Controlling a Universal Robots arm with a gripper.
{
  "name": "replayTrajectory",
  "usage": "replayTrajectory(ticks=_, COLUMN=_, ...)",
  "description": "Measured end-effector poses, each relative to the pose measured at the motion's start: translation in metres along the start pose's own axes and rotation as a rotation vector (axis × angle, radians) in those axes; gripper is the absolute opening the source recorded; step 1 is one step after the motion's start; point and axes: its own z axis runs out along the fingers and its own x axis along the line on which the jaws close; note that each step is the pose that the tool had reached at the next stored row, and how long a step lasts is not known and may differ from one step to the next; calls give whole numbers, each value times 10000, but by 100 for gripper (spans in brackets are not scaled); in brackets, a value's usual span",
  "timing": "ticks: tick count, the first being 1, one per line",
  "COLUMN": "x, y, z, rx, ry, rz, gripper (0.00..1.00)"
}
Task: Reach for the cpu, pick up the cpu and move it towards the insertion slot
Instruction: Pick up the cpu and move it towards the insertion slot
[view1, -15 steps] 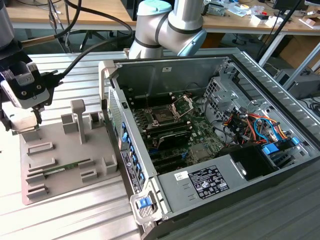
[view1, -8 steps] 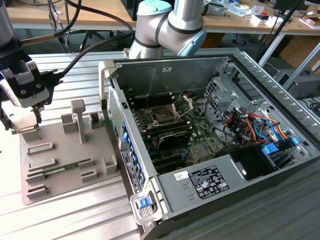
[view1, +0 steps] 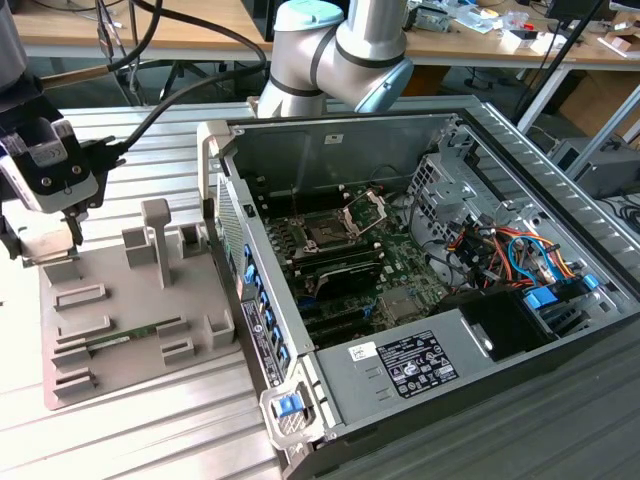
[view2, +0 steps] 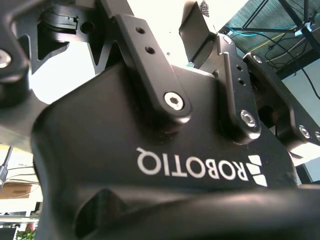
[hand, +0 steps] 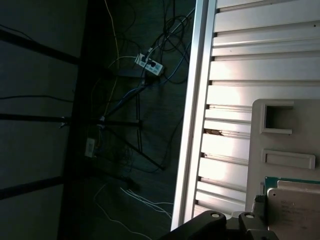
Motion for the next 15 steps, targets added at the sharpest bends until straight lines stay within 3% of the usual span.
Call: replayTrajectory(ticks=15, x=-1, y=1, z=-32, rx=-1, ry=0, rz=0, gripper=55)
